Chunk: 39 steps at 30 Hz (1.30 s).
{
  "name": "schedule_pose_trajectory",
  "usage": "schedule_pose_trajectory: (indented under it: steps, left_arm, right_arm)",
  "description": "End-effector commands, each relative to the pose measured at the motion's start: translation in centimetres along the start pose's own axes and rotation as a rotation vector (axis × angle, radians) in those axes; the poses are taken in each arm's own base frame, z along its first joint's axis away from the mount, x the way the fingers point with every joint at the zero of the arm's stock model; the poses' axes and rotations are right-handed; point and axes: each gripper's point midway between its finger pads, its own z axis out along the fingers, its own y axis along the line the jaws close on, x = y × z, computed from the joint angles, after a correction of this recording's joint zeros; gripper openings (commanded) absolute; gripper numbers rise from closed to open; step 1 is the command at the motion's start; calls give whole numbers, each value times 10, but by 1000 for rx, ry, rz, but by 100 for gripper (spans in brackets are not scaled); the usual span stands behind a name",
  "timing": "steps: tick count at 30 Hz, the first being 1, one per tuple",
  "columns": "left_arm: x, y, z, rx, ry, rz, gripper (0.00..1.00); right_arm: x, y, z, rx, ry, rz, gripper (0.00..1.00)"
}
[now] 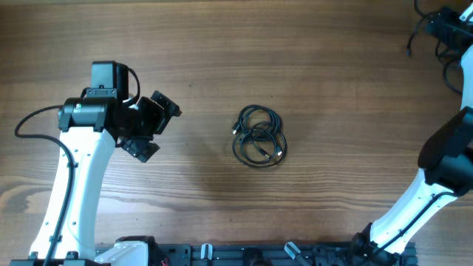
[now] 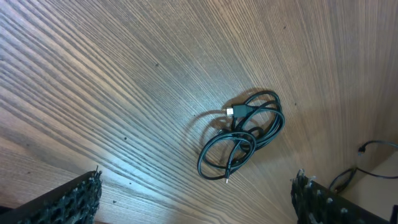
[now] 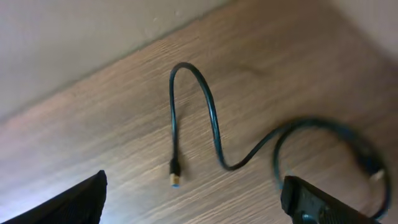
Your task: Untangle cables
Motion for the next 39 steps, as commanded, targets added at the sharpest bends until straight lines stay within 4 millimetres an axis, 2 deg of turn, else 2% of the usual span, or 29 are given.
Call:
schedule_pose_trajectory:
  steps: [1, 2, 3, 6, 8, 11, 12, 14, 15, 16, 18, 20, 22, 25, 26, 27, 29, 31, 33, 35, 37, 39]
  left_arm:
    - [-4, 2, 0, -13, -21, 7, 100]
    - [-5, 1, 0, -11, -23, 8, 100]
    - [-5, 1, 0, -11, -23, 8, 100]
    - [-5, 1, 0, -11, -23, 8, 100]
    - [-5, 1, 0, -11, -23, 8, 100]
    - [-5, 1, 0, -10, -23, 8, 100]
    - [-5, 1, 0, -9, -25, 9, 100]
    - [-6, -1, 0, -2, -29, 12, 100]
    - [-7, -1, 0, 0, -31, 12, 100]
    - [-7, -1, 0, 1, -31, 13, 100]
    - [-7, -2, 0, 3, -33, 14, 100]
    - [-7, -2, 0, 4, -34, 14, 100]
    - [-7, -2, 0, 3, -34, 14, 100]
    - [-7, -2, 0, 3, -34, 14, 100]
    - [-7, -2, 0, 3, -34, 14, 100]
    - [-7, -2, 0, 3, -34, 14, 100]
    - [-7, -2, 0, 3, -34, 14, 100]
    - [-7, -2, 0, 4, -34, 14, 100]
    - [-7, -2, 0, 3, -34, 14, 100]
    - [-7, -2, 0, 3, -33, 15, 100]
    - [-7, -2, 0, 3, -33, 14, 100]
    - [-7, -2, 0, 3, -33, 15, 100]
  right_arm:
    - [24, -7, 28, 23, 57, -194, 92]
    - [35, -8, 42, 23, 81, -196, 92]
    - [43, -14, 56, 55, 90, -197, 100]
    - [55, -20, 78, 82, 98, -197, 100]
    - [59, -23, 88, 84, 91, -200, 100]
    - [56, -27, 92, 89, 76, -215, 100]
    - [54, -28, 92, 90, 65, -214, 72]
    - [51, -27, 92, 87, 55, -210, 4]
    - [49, -26, 92, 87, 45, -210, 11]
    - [47, -26, 92, 87, 38, -210, 13]
    - [47, -26, 92, 87, 38, -210, 4]
    - [43, -26, 89, 88, 27, -210, 4]
    - [19, -23, 72, 87, -34, -172, 4]
    - [-31, 7, 31, -44, -181, -153, 4]
    - [-52, 20, 10, -98, -247, -157, 4]
    - [-83, 41, -27, -176, -354, -166, 4]
    - [-110, 65, -66, -247, -456, -198, 4]
    - [-120, 83, -87, -265, -502, -238, 4]
    - [-115, 92, -84, -277, -485, -248, 4]
    - [-101, 89, -66, -262, -431, -244, 4]
    - [-87, 65, -40, -129, -370, -215, 4]
    - [-64, 53, -14, -70, -288, -284, 4]
